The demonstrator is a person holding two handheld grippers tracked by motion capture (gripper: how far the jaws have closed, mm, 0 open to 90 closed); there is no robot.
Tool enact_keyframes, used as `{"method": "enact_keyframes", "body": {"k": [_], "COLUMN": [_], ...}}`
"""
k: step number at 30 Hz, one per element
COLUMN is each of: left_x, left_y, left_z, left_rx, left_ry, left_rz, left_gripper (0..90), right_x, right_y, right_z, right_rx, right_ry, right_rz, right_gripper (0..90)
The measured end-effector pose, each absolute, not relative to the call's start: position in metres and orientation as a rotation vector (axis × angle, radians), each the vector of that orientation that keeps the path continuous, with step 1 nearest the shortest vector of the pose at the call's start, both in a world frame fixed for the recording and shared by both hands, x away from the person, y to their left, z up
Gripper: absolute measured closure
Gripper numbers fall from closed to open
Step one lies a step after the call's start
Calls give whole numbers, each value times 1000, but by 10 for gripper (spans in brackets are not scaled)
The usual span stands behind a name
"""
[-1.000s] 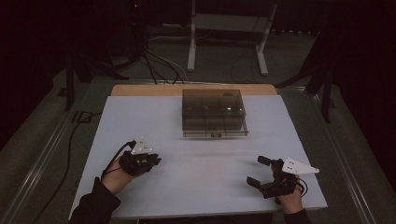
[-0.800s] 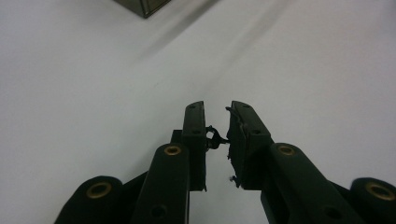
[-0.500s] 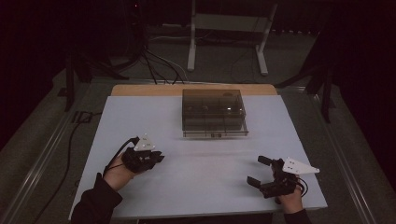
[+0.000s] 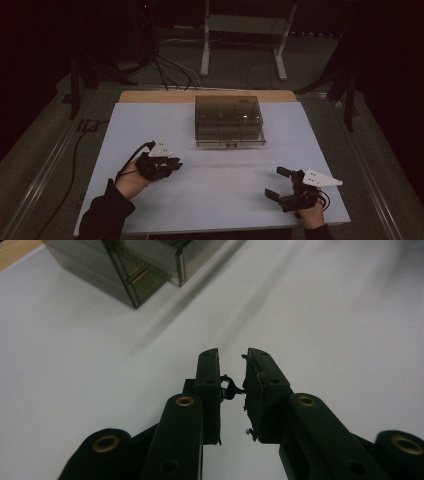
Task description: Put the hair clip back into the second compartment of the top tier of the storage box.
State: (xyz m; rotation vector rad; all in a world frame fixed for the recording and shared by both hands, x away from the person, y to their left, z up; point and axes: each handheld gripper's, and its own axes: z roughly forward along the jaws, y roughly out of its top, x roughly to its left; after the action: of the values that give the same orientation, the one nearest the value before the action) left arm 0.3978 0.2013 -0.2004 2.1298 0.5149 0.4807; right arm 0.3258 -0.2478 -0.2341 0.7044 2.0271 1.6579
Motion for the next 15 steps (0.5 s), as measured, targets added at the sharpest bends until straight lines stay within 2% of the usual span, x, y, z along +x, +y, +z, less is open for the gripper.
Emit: {"method": "enact_keyframes", "body": {"k": [15], "left_x": [402], "left_y": [186], "left_z": [-179], "left_rx": [2130], "left_ry": [438], "left_rz": [477], "left_gripper": [784], "right_x": [325], "right_y": [-248], "right_z": [-234], "right_rx": [700], "right_ry": [2032], "right_rz": [1652], "right_gripper": [0]}}
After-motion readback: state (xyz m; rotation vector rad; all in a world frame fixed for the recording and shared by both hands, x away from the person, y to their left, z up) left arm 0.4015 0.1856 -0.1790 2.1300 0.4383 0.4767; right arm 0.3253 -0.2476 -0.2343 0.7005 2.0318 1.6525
